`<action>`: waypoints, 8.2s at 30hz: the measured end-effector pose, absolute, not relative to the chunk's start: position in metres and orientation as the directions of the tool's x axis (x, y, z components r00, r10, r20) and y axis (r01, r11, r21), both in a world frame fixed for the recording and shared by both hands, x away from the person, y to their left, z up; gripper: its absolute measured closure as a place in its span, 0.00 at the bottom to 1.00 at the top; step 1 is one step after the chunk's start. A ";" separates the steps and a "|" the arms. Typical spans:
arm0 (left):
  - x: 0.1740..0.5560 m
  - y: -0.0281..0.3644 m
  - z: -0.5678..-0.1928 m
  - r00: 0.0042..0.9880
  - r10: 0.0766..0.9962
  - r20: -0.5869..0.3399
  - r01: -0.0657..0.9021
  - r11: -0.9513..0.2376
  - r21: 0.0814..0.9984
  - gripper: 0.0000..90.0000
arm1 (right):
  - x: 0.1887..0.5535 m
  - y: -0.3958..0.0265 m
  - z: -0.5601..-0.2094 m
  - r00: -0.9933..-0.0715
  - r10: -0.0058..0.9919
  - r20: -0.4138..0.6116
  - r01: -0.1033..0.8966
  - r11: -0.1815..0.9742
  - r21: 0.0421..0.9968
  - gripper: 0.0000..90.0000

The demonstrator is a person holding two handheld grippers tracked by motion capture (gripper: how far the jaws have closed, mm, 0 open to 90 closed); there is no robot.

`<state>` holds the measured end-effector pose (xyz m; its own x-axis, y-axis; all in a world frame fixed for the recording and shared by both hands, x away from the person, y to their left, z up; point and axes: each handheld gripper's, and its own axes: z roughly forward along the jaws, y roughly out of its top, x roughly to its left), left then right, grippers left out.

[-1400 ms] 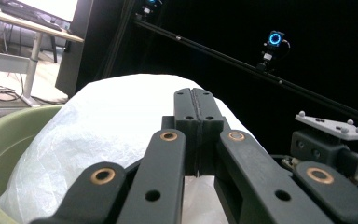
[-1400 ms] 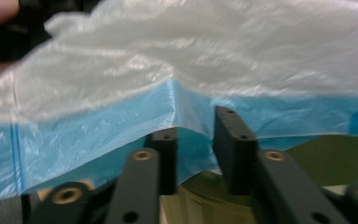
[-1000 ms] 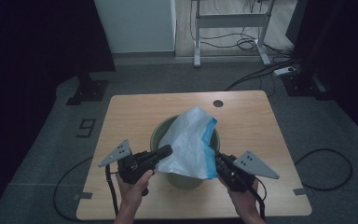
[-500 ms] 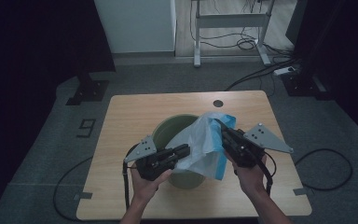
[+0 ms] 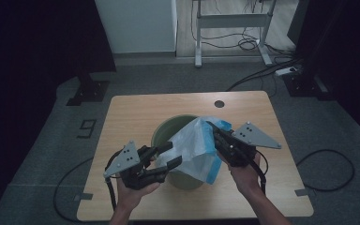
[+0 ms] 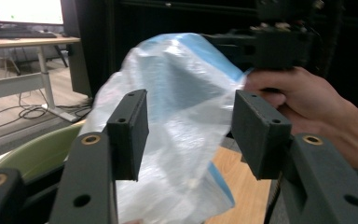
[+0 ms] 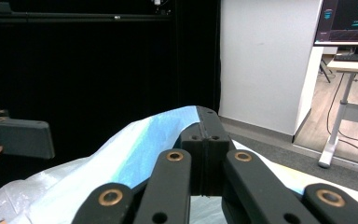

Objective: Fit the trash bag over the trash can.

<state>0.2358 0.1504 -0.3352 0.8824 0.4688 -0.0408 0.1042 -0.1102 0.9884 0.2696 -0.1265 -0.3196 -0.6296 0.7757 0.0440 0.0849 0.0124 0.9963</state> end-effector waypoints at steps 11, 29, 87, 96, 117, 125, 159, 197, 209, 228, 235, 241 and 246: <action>0.236 0.131 -0.339 0.835 0.548 0.043 0.069 -0.183 0.981 0.52 | 0.272 -0.110 -0.315 -0.650 0.759 0.043 0.105 0.033 0.994 0.99; 0.242 0.157 -0.350 0.783 0.616 -0.093 0.096 0.027 0.995 1.00 | 0.256 -0.116 -0.322 -0.723 0.690 0.043 0.083 0.026 0.996 0.62; 0.223 0.150 -0.375 0.763 0.635 -0.121 0.074 0.101 0.992 1.00 | 0.292 -0.155 -0.365 -0.432 0.857 0.280 0.292 -0.161 0.943 0.43; 0.222 0.149 -0.379 0.754 0.643 -0.134 0.073 0.121 0.990 1.00 | 0.282 -0.143 -0.381 -0.431 0.873 0.229 0.293 -0.104 0.950 0.42; 0.222 0.152 -0.379 0.784 0.607 -0.130 0.074 0.117 0.990 0.99 | 0.313 -0.149 -0.373 -0.483 0.839 0.249 0.267 -0.130 0.955 0.99; 0.218 0.156 -0.364 0.817 0.569 -0.086 0.067 0.054 0.996 0.47 | 0.316 -0.155 -0.365 -0.485 0.857 0.176 0.217 -0.077 0.973 0.99; 0.290 0.136 -0.326 0.777 0.629 -0.022 0.199 -0.212 0.957 0.87 | 0.293 -0.134 -0.341 -0.645 0.759 0.088 0.083 -0.045 0.996 0.99; 0.341 0.197 -0.321 0.644 0.745 -0.175 0.132 0.117 0.984 1.00 | 0.351 -0.189 -0.330 -0.444 0.895 0.046 0.161 0.029 0.986 0.99; 0.304 0.219 -0.315 0.681 0.720 -0.132 0.024 0.158 0.987 1.00 | 0.327 -0.202 -0.280 -0.483 0.875 0.028 -0.017 -0.041 0.999 0.99; 0.245 0.247 -0.418 0.719 0.654 -0.236 0.200 0.131 0.971 1.00 | 0.229 -0.201 -0.408 -0.656 0.736 0.169 0.213 -0.034 0.976 0.99; 0.248 0.250 -0.443 0.708 0.654 -0.266 0.271 0.096 0.958 1.00 | 0.230 -0.201 -0.438 -0.652 0.727 0.216 0.293 -0.022 0.956 0.99; 0.253 0.246 -0.456 0.704 0.656 -0.272 0.312 0.058 0.948 1.00 | 0.232 -0.196 -0.453 -0.655 0.721 0.225 0.333 0.009 0.943 0.99; 0.264 0.237 -0.461 0.687 0.665 -0.292 0.360 0.037 0.932 1.00 | 0.246 -0.192 -0.461 -0.644 0.733 0.217 0.362 0.042 0.931 0.99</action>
